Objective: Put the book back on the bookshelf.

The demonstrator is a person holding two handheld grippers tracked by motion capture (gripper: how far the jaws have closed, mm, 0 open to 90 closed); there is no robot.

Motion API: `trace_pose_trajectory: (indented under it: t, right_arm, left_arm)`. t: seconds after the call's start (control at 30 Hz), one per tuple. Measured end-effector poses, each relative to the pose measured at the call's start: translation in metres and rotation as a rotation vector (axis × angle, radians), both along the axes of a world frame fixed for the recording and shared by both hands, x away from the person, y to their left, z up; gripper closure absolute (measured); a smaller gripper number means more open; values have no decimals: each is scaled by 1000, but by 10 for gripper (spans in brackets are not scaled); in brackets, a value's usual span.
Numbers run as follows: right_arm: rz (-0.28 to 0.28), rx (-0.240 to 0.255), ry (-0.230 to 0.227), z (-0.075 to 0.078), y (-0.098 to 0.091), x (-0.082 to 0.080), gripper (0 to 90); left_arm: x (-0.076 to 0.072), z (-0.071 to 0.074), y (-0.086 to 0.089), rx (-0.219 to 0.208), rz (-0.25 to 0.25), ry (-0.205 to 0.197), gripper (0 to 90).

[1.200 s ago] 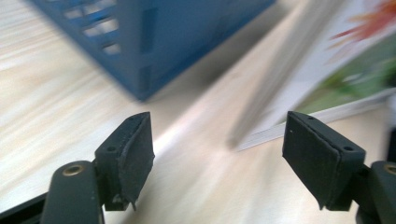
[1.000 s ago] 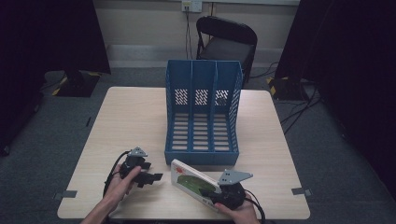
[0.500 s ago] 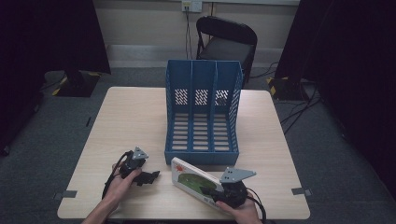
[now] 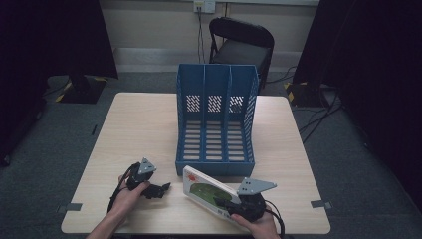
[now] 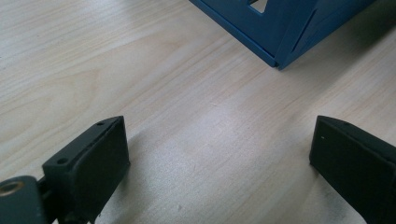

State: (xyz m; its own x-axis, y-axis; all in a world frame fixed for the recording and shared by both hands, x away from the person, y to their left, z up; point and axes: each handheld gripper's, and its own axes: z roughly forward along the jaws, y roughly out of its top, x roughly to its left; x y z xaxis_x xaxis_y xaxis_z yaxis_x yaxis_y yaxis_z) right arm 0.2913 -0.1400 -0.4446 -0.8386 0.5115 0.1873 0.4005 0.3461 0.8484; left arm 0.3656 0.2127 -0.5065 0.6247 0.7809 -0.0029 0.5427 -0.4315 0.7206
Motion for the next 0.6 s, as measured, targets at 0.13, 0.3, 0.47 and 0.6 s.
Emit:
trace_pose_trajectory:
  t: [0.13, 0.3, 0.47, 0.6]
  right_arm:
    - [8, 14, -9, 6, -2, -1, 765]
    - [23, 12, -16, 13, -5, -2, 765]
    - [21, 25, -30, 20, -8, -3, 765]
    - [20, 42, -42, 26, -10, -3, 765]
  left_arm:
    - [0, 0, 0, 2, 1, 0, 36]
    - [0, 0, 0, 4, 1, 1, 34]
    - [1, 0, 0, 6, 8, 3, 23]
    - [1, 0, -1, 3, 14, 5, 13]
